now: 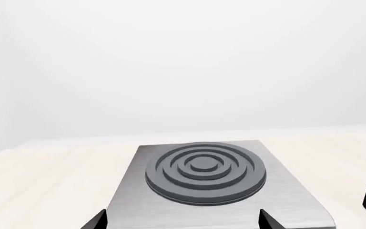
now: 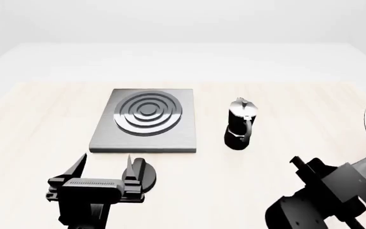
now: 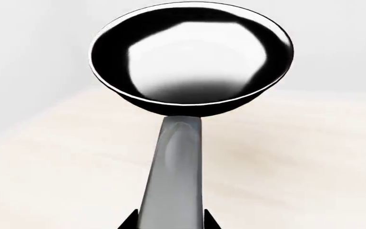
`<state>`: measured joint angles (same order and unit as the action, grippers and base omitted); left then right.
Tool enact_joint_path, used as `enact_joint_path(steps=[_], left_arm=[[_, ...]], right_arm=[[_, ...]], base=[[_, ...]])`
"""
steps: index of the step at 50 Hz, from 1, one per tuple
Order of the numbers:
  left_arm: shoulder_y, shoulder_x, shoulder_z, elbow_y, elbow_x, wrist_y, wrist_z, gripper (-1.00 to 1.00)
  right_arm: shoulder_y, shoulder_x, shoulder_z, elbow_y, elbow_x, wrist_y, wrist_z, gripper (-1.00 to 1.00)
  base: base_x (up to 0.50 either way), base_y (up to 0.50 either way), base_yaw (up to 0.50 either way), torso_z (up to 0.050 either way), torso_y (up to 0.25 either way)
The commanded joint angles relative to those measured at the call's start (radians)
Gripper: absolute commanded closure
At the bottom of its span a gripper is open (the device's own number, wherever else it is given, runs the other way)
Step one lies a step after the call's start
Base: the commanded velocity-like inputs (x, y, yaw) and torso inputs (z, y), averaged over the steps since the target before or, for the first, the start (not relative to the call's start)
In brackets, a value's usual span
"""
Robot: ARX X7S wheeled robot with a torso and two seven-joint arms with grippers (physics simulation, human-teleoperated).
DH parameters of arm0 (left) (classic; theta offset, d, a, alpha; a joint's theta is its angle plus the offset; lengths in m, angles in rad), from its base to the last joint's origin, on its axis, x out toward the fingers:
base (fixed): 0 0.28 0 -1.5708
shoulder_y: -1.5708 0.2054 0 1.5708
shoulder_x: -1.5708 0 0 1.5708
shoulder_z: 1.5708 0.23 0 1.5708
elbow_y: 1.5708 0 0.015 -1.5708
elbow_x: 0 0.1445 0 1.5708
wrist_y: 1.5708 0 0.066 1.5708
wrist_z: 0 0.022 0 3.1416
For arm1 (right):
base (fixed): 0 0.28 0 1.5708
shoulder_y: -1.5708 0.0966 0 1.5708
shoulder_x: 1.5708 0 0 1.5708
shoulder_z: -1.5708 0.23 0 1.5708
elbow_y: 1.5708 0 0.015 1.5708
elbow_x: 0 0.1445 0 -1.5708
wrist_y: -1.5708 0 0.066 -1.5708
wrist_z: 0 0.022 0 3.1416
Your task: Put the frying pan on the stove.
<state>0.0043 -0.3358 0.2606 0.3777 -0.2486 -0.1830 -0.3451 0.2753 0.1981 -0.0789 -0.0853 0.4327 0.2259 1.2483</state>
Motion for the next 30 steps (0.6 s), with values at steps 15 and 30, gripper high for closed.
enact_joint_path(steps=[15, 30], left_arm=[[-0.011, -0.012, 0.007, 0.036, -0.003, -0.032, -0.015, -1.00], [-0.013, -0.016, 0.010, 0.034, -0.004, -0.029, -0.018, -1.00]], right_arm=[[-0.011, 0.090, -0.073, -0.198, -0.003, 0.028, -0.110, 1.00], [-0.017, 0.120, -0.117, -0.283, -0.002, 0.047, -0.140, 1.00]], base=[[0.00, 0.00, 0.00, 0.000, 0.001], [0.00, 0.00, 0.00, 0.001, 0.001]])
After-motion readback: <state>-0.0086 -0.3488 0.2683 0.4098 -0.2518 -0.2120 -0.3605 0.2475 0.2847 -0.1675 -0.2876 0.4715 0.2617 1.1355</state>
